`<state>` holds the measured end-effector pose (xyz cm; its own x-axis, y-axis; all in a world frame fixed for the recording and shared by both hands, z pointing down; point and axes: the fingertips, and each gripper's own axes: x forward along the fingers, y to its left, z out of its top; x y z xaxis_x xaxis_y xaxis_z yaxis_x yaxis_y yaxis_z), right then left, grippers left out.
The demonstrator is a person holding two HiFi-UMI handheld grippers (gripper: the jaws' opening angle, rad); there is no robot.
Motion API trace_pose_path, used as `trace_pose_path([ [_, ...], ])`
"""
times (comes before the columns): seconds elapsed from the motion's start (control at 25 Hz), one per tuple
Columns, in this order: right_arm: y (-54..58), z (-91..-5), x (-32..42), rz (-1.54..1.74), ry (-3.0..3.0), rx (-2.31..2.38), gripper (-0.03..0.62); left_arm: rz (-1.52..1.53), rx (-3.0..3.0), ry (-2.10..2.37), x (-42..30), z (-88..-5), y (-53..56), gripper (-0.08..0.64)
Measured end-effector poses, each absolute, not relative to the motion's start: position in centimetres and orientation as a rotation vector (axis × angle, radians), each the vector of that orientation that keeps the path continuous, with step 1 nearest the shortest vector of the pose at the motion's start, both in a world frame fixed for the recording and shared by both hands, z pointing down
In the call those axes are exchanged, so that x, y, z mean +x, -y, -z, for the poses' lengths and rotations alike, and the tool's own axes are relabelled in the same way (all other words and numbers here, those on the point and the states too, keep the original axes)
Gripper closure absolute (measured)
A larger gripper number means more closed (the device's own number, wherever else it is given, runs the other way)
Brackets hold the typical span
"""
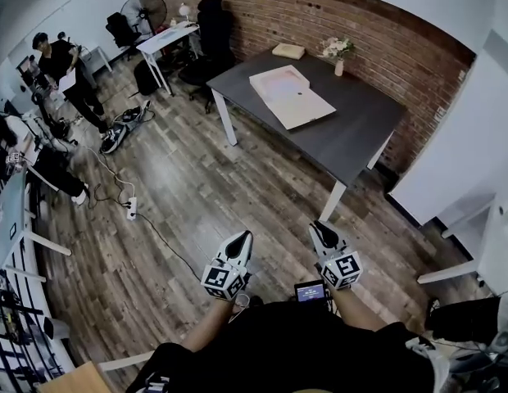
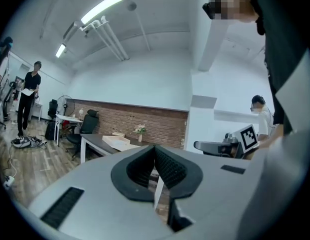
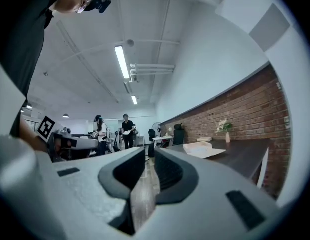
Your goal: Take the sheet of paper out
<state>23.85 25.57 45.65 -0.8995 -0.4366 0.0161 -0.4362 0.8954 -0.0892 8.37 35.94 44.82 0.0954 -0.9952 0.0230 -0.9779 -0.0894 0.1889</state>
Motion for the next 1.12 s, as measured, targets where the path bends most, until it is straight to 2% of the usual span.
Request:
trace_pose_path([
  [0.6, -19.2, -49.1, 30.4, 0.212, -3.057, -0.803, 0.532, 0.093, 2.208, 1.965, 13.1, -47.5, -30.7, 0.563],
  [0.92, -13.1, -51.9, 28.0, 0.317, -3.084, -0.854, 0.532, 0.123, 2.212, 1.927, 9.5, -49.4, -23.0, 0.563],
  [1.12, -5.7, -50.1, 23.5, 0.316, -3.062, -0.9, 0.532, 0.175, 2.212, 1.919, 5.1, -48.7, -16.1, 0.563],
])
